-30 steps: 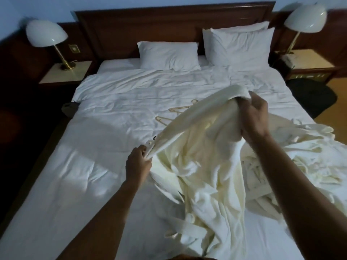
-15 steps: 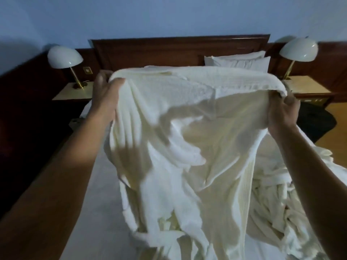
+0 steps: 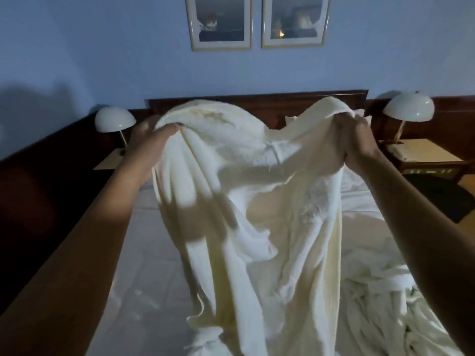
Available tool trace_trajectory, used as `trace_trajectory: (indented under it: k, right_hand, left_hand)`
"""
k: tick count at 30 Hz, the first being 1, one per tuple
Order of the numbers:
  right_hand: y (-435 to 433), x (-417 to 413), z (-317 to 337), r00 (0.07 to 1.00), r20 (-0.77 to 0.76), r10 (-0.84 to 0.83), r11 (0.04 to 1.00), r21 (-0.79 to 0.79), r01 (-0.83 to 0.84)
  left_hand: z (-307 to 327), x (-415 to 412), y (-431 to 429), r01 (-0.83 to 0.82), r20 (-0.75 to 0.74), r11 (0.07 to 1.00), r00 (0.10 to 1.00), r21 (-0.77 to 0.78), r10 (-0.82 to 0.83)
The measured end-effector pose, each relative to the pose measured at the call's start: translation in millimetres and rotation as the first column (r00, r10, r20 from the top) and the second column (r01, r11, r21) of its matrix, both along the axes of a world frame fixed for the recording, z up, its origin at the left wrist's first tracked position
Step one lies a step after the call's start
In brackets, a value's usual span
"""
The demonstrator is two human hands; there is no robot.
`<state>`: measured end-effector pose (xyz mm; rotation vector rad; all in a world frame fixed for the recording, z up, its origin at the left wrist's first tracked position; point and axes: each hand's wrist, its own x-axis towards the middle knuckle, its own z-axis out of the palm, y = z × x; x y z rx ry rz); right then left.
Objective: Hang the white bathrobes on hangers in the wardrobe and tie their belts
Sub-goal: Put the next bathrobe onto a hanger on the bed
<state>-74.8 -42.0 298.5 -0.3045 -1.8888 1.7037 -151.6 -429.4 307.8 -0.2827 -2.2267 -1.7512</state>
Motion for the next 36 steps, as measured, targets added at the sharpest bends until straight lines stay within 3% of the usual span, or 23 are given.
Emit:
trace_trajectory:
  k: [1,3,5,8,12,15,17,19,24,26,28,30,31,33,36]
  right_hand:
    - [-3.4,2.0,-9.4,0.999,0.041,0.035,0.998,0.045,-0.037]
    - [-15.6,7.6,-29.2,0.986,0.109,0.126,0.973,0.182,-0.144]
    - [-40.2,12.4,-39.4,0.957,0.140,0.255,0.916,0.281,-0.285]
    - [-80.9,16.2,-45.2,0.902,0.108,0.418,0.784,0.458,-0.418]
    - [-85.9,16.7,-65.0,0.919,0.094,0.384,0.744,0.557,-0.368]
    - [-69.0,27.1,-127.1,0.875,0.410,0.259,0.624,0.620,-0.475]
    - [-63.9,41.6,-186.8,0.734,0.628,0.258,0.530,0.544,-0.651]
    - [-65.7,57.1,-234.7,0.639,0.718,0.276,0.535,0.437,-0.723]
    - [-116.1,49.9,-259.5,0.817,0.522,0.246,0.744,0.438,-0.504]
    - [-128.8,39.3,-247.0,0.826,0.493,0.274,0.779,0.390,-0.491]
    - [-129.2,36.4,-239.3,0.769,0.577,0.276,0.717,0.409,-0.564]
    - [-114.7,37.9,-237.8,0.726,0.655,0.211,0.661,0.452,-0.600]
    - [-102.0,37.6,-239.4,0.737,0.662,0.137,0.682,0.477,-0.555]
    - [-70.0,33.8,-233.5,0.799,0.599,-0.050,0.719,0.577,-0.387]
    - [-27.0,17.6,-193.4,0.845,0.489,-0.216,0.767,0.621,-0.163]
  left_hand:
    - [-14.9,-0.9,-6.1,-0.014,0.051,0.978,0.998,-0.210,0.025]
    - [-42.5,9.1,-7.2,0.040,0.157,0.832,0.986,-0.554,0.058]
    - [-68.8,21.5,16.3,0.240,0.227,0.752,0.966,-0.614,-0.123]
    - [-94.0,56.6,85.0,0.395,0.190,0.722,0.916,-0.569,-0.352]
    - [-87.5,49.9,99.2,0.142,-0.010,0.933,0.988,-0.331,-0.154]
    - [-59.7,38.3,84.1,0.077,-0.128,0.989,0.987,-0.123,-0.093]
    - [-42.6,36.1,76.8,0.032,-0.181,0.999,0.983,0.012,-0.029]
    - [-31.8,36.6,68.6,0.019,-0.173,0.994,0.985,0.108,0.000]
    - [-34.1,69.2,81.7,0.336,-0.151,0.942,0.931,-0.002,-0.332]
    - [-31.7,73.6,81.0,0.421,-0.194,0.907,0.889,-0.018,-0.416]
    - [-26.4,64.0,65.4,0.360,-0.218,0.930,0.916,0.070,-0.338]
    - [-26.7,45.9,36.6,0.171,-0.188,0.972,0.972,0.162,-0.139]
    - [-31.9,37.2,19.9,0.067,-0.171,0.987,0.984,0.149,-0.041]
    - [-48.2,26.5,-9.5,-0.048,-0.154,0.999,0.987,-0.003,0.047]
    - [-80.4,18.5,-32.2,-0.081,-0.070,0.948,0.996,-0.307,0.062]
